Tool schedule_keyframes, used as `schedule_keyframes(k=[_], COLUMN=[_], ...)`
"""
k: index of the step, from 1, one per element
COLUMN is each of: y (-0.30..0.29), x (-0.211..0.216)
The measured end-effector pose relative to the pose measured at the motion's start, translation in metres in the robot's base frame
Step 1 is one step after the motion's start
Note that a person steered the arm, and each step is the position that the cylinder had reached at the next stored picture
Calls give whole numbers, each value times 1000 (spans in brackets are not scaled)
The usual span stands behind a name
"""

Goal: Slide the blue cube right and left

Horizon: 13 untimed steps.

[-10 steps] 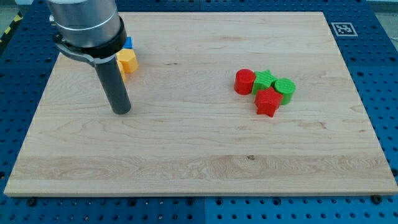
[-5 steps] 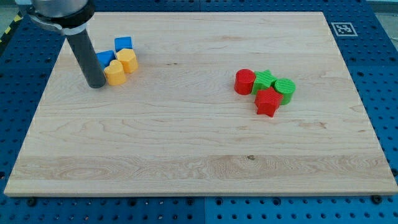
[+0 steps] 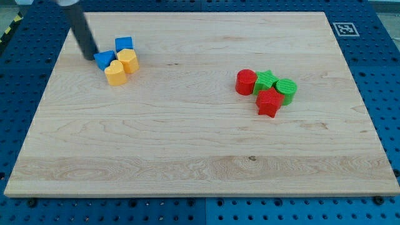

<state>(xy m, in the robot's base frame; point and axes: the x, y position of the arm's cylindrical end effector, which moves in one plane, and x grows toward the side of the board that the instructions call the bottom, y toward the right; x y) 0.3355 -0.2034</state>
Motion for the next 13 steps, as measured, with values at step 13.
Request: schedule_keyframes(k=[13], y=[98], x=[-36])
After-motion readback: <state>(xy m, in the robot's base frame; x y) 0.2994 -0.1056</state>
